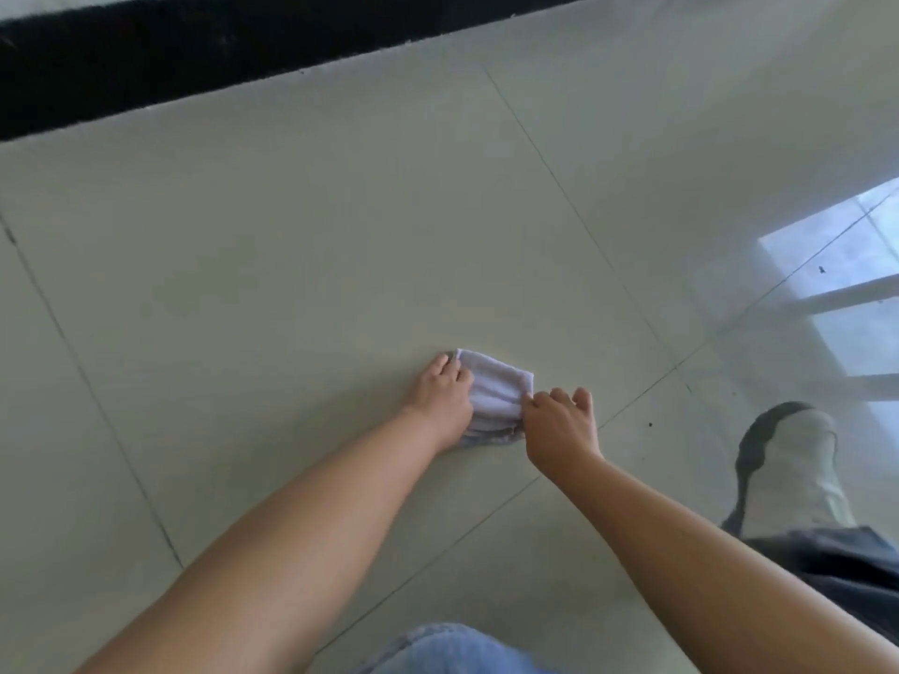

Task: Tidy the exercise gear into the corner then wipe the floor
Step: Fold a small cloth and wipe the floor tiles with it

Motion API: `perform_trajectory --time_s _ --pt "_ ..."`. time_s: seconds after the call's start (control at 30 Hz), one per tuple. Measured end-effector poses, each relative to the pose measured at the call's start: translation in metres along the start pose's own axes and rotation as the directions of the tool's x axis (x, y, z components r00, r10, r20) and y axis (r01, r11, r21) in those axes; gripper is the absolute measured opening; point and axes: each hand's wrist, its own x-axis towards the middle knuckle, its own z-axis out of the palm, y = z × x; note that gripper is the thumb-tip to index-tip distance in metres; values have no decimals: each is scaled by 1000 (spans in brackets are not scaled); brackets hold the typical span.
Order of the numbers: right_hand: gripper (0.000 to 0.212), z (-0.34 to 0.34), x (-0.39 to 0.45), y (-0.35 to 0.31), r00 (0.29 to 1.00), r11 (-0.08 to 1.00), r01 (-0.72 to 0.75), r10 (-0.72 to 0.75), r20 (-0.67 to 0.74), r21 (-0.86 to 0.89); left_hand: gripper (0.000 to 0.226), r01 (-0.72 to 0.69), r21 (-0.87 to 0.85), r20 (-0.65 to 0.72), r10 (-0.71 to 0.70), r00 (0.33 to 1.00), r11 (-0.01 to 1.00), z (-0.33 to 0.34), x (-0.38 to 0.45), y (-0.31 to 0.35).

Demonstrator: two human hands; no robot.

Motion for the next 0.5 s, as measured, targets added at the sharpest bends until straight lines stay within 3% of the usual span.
perform_trajectory --time_s 0.17,0.3,0.4,0.5 --pt "25 -29 45 39 990 933 134 -138 11 -335 50 69 58 11 -70 997 996 -20 26 12" --pt "31 -62 91 42 915 804 375 -400 46 -462 50 156 -4 37 -155 987 988 -37 51 8" --pt "32 -58 98 50 811 710 540 -583 53 -451 56 196 -54 28 -195 980 979 -47 69 2" --pt "32 -39 112 90 841 823 518 -539 -33 -234 57 259 -90 21 -258 966 962 -61 90 1"
